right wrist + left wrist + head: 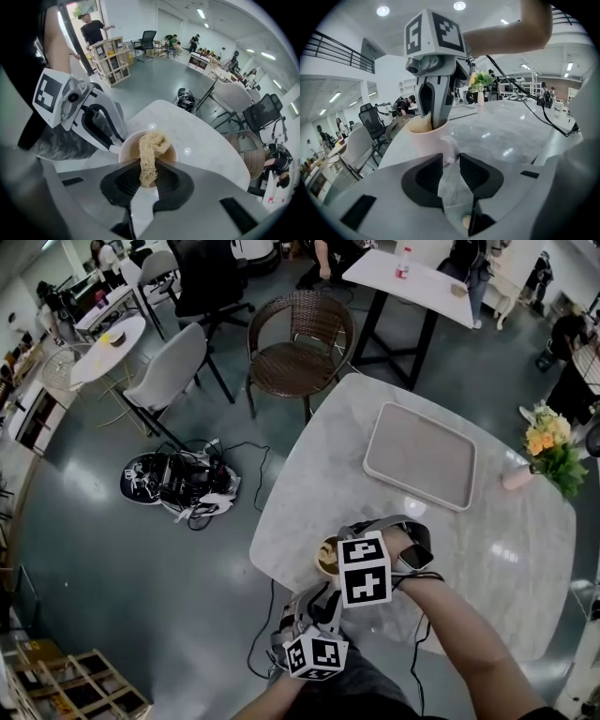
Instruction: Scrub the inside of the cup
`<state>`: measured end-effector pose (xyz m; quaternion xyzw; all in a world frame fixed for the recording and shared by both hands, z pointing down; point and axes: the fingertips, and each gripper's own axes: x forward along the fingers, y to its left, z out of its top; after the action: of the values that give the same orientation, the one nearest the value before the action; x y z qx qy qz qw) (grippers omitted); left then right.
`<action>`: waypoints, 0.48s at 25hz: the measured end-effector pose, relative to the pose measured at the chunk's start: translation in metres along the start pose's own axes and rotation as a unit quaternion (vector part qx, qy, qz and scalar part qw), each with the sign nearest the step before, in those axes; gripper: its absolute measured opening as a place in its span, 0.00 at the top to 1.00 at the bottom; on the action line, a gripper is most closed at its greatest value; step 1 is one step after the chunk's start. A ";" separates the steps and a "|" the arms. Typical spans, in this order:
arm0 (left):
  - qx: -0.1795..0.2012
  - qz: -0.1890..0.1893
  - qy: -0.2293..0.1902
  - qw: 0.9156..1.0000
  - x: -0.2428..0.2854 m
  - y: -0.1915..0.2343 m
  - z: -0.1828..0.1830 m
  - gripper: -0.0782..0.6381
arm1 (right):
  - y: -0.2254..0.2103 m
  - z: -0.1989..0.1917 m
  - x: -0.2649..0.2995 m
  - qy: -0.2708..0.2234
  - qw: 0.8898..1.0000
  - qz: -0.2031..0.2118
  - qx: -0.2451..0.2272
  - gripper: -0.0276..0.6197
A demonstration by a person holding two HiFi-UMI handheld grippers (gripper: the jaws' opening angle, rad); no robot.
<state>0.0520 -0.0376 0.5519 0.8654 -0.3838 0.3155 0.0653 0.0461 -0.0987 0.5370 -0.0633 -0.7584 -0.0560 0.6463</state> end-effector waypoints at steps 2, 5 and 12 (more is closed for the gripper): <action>0.006 -0.005 0.000 1.000 -0.003 0.004 -0.003 0.72 | 0.002 0.005 0.006 0.009 1.000 0.015 -0.023 0.86; 0.038 -0.014 0.003 0.999 -0.005 0.008 -0.007 0.72 | 0.007 0.013 0.016 0.021 0.996 0.043 -0.071 0.86; 0.085 -0.032 0.008 0.996 -0.011 0.023 -0.013 0.72 | 0.012 0.021 0.010 -0.023 0.994 0.095 -0.044 0.86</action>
<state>0.0241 -0.0420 0.5523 0.8770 -0.3277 0.3513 0.0046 0.0257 -0.0827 0.5439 -0.1648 -0.7603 -0.0264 0.6277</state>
